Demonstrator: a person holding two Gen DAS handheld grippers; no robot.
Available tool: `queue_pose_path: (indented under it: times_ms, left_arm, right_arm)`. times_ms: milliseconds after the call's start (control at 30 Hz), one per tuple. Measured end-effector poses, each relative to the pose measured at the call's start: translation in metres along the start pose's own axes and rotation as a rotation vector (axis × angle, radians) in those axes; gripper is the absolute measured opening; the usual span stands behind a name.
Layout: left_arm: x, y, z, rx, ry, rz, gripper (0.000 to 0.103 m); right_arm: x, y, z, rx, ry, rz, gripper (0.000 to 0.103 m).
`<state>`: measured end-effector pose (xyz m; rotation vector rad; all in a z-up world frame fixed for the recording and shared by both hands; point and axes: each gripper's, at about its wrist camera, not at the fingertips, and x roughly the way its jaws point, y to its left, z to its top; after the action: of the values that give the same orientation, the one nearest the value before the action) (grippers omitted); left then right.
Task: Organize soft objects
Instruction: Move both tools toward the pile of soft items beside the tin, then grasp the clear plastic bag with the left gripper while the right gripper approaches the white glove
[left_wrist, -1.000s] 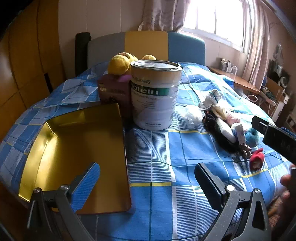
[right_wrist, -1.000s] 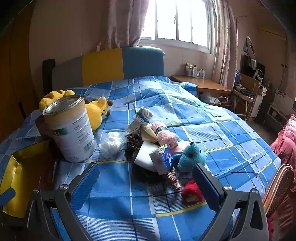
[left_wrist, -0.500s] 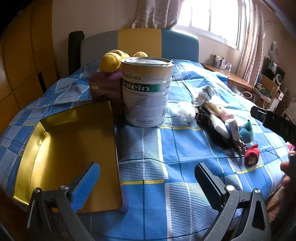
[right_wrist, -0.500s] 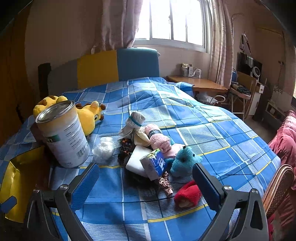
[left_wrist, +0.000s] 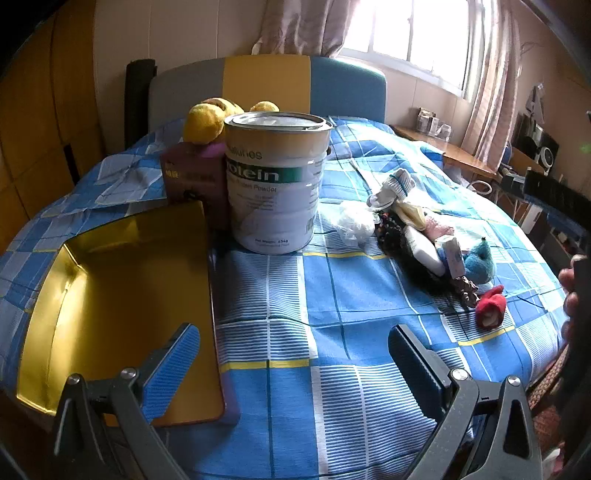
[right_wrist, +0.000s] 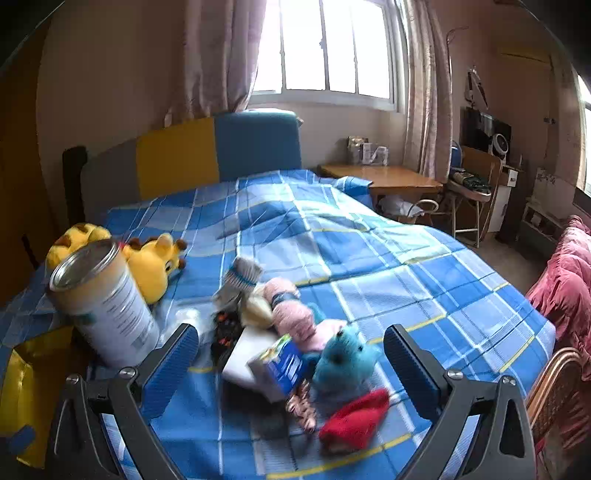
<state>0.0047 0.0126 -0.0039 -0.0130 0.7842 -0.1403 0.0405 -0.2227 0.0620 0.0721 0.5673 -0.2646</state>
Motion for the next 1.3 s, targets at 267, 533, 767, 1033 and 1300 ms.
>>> queue_pose_path:
  times_ms: [267, 533, 767, 1033, 1300]
  left_arm:
    - [0.006, -0.010, 0.000, 0.056, 0.007, 0.000, 0.103]
    - [0.014, -0.018, 0.005, 0.103, 0.020, -0.051, 0.103]
    - [0.030, -0.033, 0.018, 0.129, 0.088, -0.198, 0.103]
    - [0.062, -0.063, 0.066, 0.158, 0.121, -0.280, 0.103]
    - [0.117, -0.109, 0.105, 0.318, 0.107, -0.124, 0.091]
  right_arm:
    - [0.038, -0.028, 0.024, 0.029, -0.002, -0.067, 0.103]
    - [0.099, -0.072, 0.013, 0.128, 0.107, -0.114, 0.103]
    - [0.096, -0.107, 0.010, 0.332, 0.131, -0.035, 0.103]
    - [0.095, -0.114, 0.009, 0.404, 0.143, 0.028, 0.103]
    - [0.092, -0.106, 0.011, 0.380, 0.135, 0.079, 0.103]
